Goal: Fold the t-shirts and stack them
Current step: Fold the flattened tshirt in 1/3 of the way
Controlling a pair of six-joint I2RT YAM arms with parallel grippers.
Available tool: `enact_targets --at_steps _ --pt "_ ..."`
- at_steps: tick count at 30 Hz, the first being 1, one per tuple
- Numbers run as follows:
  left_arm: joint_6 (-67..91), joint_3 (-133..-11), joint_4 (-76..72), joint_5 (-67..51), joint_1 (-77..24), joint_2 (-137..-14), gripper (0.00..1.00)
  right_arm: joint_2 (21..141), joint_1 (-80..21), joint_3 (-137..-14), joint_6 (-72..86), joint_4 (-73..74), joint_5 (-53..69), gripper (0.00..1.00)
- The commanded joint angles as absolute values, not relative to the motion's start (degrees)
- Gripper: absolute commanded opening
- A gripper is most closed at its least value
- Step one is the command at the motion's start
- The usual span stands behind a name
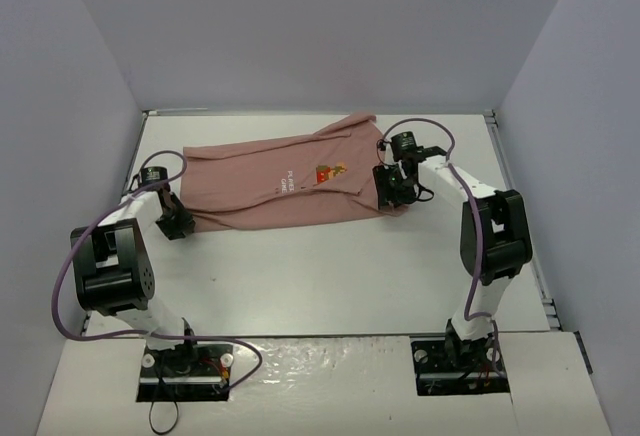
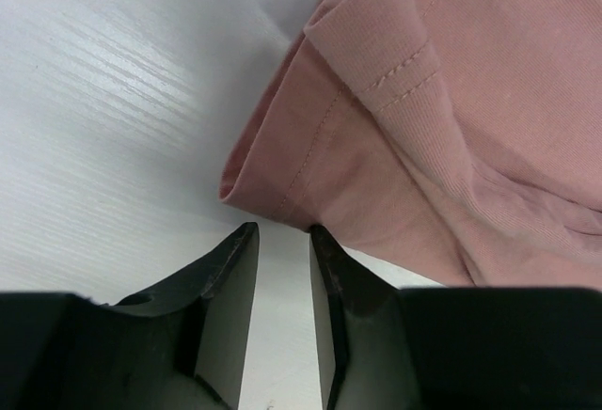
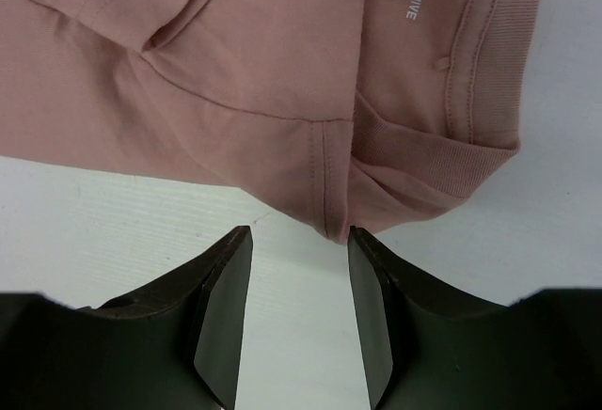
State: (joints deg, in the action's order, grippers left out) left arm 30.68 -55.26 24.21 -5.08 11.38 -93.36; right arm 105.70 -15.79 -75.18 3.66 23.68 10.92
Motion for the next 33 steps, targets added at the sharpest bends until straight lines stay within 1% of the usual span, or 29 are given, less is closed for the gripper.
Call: enact_targets --at_steps 1,4,7,10,13,15,17,19,24,29,33 --pt "31.0 -55.0 22.2 -5.7 11.7 -92.6 0.22 105.7 -16.0 -75.9 4.7 22.7 8.3 0.42" --pt "31.0 -55.2 22.2 -5.8 11.7 -92.8 0.22 106.3 -16.0 -75.6 4.8 22.3 8.2 0.41" --pt "31.0 -55.2 22.0 -5.9 11.7 -92.7 0.21 106.8 -16.0 -75.0 5.1 21.6 8.6 0.38" --pt "31.1 -55.2 21.9 -5.9 11.7 -92.8 0.16 107.3 -16.0 -74.5 5.3 21.0 9.8 0.33" --pt "31.1 -55.3 21.7 -5.9 11.7 -92.9 0.1 107.5 -15.9 -73.5 5.8 20.5 9.9 0.23" --pt "31.1 -55.3 21.7 -6.0 11.7 -93.1 0.07 107.4 -15.8 -73.1 6.0 20.2 9.9 0.18" --pt "31.0 -55.5 21.7 -6.1 11.8 -93.3 0.02 107.4 -15.4 -72.4 6.2 20.0 9.6 0.06" --pt "30.6 -55.5 21.8 -6.0 11.8 -93.2 0.0 106.9 -14.9 -72.1 6.6 20.0 8.3 0.01" --pt "29.6 -55.7 23.1 -5.7 12.3 -92.4 0.0 103.8 -11.5 -71.7 9.0 20.2 3.7 0.0" --pt "28.8 -55.7 24.9 -4.5 12.5 -91.6 0.0 101.1 -8.3 -72.6 9.9 21.0 1.6 0.0" --pt "28.5 -55.7 26.5 -3.3 12.5 -91.8 0.0 101.2 -6.9 -73.2 9.7 22.3 0.7 0.0"
